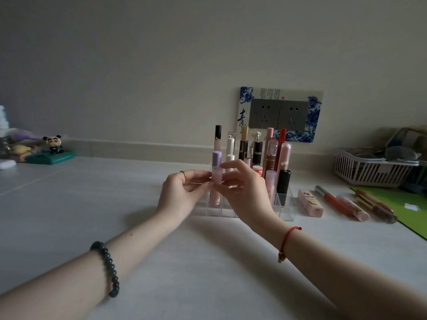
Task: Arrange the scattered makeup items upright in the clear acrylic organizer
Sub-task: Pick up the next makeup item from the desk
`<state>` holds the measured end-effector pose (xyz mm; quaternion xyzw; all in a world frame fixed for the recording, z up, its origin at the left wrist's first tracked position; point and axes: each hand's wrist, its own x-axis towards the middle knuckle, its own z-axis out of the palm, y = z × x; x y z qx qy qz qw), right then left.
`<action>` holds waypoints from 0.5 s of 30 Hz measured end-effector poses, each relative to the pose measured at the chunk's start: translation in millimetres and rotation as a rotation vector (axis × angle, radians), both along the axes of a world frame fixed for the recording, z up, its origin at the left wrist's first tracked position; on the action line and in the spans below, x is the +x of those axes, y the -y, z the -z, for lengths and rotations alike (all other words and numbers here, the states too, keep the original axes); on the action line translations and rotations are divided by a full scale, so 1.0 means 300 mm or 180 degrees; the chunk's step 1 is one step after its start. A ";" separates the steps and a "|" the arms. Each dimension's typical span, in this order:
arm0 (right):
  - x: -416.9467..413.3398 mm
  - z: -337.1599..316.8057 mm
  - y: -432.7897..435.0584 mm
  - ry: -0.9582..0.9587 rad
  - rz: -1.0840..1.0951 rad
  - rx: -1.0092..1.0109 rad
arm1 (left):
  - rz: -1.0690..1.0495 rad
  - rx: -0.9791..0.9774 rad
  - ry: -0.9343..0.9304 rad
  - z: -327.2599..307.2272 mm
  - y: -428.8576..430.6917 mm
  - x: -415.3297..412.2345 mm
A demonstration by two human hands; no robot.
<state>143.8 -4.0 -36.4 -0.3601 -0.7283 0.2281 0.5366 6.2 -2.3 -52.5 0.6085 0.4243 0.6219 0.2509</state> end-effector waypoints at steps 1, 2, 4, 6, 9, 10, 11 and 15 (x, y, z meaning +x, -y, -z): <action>0.000 0.005 -0.002 0.0016 0.0006 0.0014 | -0.0003 -0.0007 -0.0010 0.005 -0.001 -0.002; 0.000 0.011 -0.004 0.0023 0.0006 0.0023 | 0.0000 -0.0018 -0.0006 0.009 0.000 -0.003; -0.001 0.023 -0.007 0.0033 0.0013 0.0033 | 0.0026 -0.0034 0.0011 0.016 0.002 -0.003; -0.002 0.036 -0.010 0.0061 0.0062 0.0070 | 0.0037 -0.0027 -0.0007 0.020 0.003 -0.001; -0.006 0.051 -0.009 0.0083 0.0132 0.0183 | 0.0018 -0.0007 -0.0055 0.025 0.002 0.000; -0.007 0.055 -0.009 0.0096 0.0149 0.0228 | 0.0009 -0.0004 -0.0068 0.026 0.003 0.000; -0.008 0.058 -0.009 0.0116 0.0169 0.0269 | -0.0004 0.0000 -0.0076 0.026 0.004 0.000; -0.009 0.062 -0.008 0.0231 0.0290 0.0387 | -0.0077 0.0009 -0.0067 0.026 0.008 0.002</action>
